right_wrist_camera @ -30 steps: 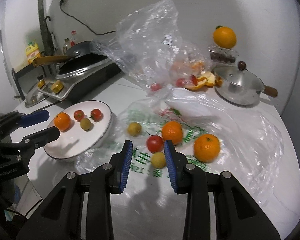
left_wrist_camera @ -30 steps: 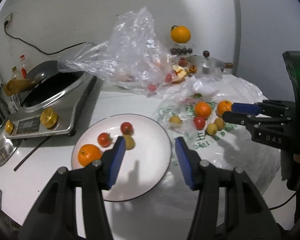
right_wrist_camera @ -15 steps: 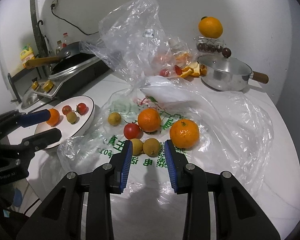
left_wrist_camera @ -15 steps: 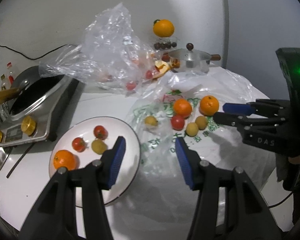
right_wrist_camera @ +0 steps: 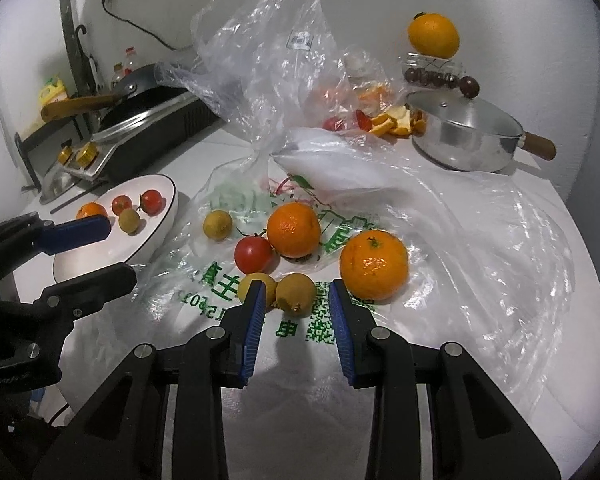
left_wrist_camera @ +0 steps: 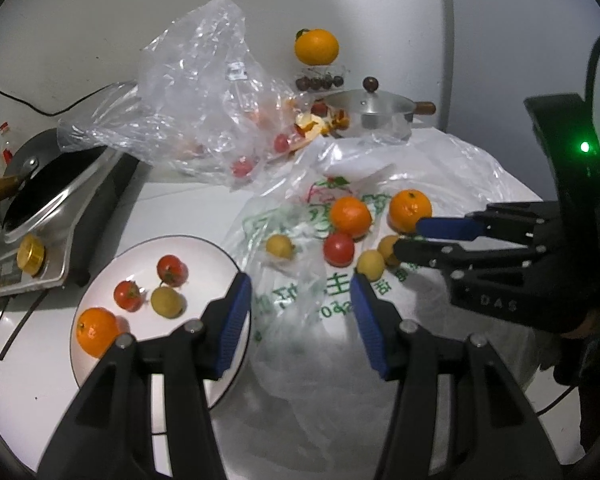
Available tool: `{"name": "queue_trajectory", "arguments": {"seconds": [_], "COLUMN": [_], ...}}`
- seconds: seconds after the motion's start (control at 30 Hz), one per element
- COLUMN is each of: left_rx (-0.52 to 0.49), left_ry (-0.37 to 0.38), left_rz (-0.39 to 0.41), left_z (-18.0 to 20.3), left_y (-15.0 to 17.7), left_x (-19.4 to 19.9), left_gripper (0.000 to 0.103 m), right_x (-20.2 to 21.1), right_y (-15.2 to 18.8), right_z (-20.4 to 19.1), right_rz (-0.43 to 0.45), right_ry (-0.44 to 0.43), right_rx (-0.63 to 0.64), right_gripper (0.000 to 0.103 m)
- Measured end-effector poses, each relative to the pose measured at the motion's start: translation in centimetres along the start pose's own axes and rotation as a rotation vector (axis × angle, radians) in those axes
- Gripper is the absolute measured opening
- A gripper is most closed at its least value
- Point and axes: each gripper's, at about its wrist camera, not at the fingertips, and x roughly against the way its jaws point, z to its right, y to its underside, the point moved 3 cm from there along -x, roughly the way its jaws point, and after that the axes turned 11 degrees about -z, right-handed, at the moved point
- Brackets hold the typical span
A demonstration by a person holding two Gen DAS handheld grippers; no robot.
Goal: Organize fruits
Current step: 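Grasp a yellow round fruit with the left tool while the right tool grasps a brown round fruit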
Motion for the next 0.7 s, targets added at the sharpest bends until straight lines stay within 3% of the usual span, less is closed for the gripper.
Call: {"name": "queue_trajectory", "arguments": {"seconds": [0.1,0.2,0.4,0.7], "left_rx": [-0.005,-0.006,-0.009,-0.054], "left_ry": [0.0,0.001,0.009,0.019], "left_rz": [-0.004,-0.003,-0.011,-0.029], "left_z": [0.0,0.0,0.5,2.5], "left_y": [-0.1,-0.2,-0.3,-0.6], "left_x": [-0.3,-0.4,-0.9,-1.5], "left_gripper": [0.053,0.053,0.053,0.053], "right_x": [-0.6,-1.3,-2.2,-0.9], "right_y": [-0.2,-0.3,-0.3,-0.2], "right_z": [0.1,0.1,0.0,0.4], "right_rz": [-0.013,-0.035,-0.058,-0.016], "right_ry": [-0.006,0.0,-0.011,-0.025], "right_rx": [0.004,0.014,0.019,0.029], "right_gripper": [0.034,0.027,0.026,0.026]}}
